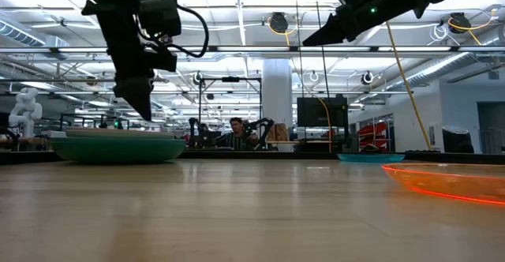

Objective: Stack plastic plates
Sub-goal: Stack the top blue plate on top of the green plate

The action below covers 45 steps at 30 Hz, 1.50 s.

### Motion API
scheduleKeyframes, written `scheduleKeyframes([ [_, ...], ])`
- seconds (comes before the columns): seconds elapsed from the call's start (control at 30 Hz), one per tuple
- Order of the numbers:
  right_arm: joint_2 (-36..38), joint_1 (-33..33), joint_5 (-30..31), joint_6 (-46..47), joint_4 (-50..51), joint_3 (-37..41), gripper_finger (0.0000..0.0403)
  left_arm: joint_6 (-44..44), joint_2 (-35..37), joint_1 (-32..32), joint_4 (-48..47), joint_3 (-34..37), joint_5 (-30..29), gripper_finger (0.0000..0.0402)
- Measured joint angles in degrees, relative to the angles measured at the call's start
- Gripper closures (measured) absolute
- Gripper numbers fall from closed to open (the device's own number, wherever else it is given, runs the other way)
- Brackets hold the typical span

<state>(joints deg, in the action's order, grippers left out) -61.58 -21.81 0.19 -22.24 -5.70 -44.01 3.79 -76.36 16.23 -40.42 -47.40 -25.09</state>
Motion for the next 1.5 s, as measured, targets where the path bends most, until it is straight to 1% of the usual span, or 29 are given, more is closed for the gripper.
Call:
scheduleKeyframes([
  [0.2,0.0,0.0,0.0,0.5,0.7,0.0,0.0313,4.4,0.0,2.9,3.7,0.0,4.6,0.0289],
  [0.4,0.0,0.0,0.0,1.5,2.1,0.0,0.0313,5.4,0.9,6.0,0.5,0.0,7.5,0.0289],
  [0.53,0.0,0.0,0.0,2.9,3.6,0.0,0.0313,5.5,4.3,7.7,-0.2,0.0,9.6,0.0289],
  [0.7,-0.2,-0.7,0.2,5.5,4.3,0.0,0.0313,5.5,10.5,8.8,3.1,0.0,16.0,0.0289],
  [0.83,-0.7,-1.4,4.1,9.0,4.2,0.0,0.0313,5.2,14.9,8.7,8.0,1.9,19.6,0.0289],
  [0.97,-2.5,-2.4,7.5,12.6,4.1,0.0,0.0313,3.1,17.3,8.7,11.9,6.2,20.2,0.0289],
  [1.1,-5.9,-3.8,7.5,17.0,3.4,-0.9,0.0313,1.6,17.6,8.7,14.4,8.9,20.2,0.0289],
  [1.2,-9.4,-4.4,7.6,20.5,3.8,-2.7,0.0313,1.5,17.6,8.7,14.8,9.4,20.1,0.0289],
  [1.3,-12.6,-5.1,7.5,24.6,8.0,-5.1,0.0313,1.6,17.6,8.7,14.8,9.4,19.9,0.0289],
  [1.5,-18.2,-7.3,7.6,33.4,21.2,-8.7,0.0313,2.7,17.6,8.7,15.1,9.4,19.5,0.0289],
])
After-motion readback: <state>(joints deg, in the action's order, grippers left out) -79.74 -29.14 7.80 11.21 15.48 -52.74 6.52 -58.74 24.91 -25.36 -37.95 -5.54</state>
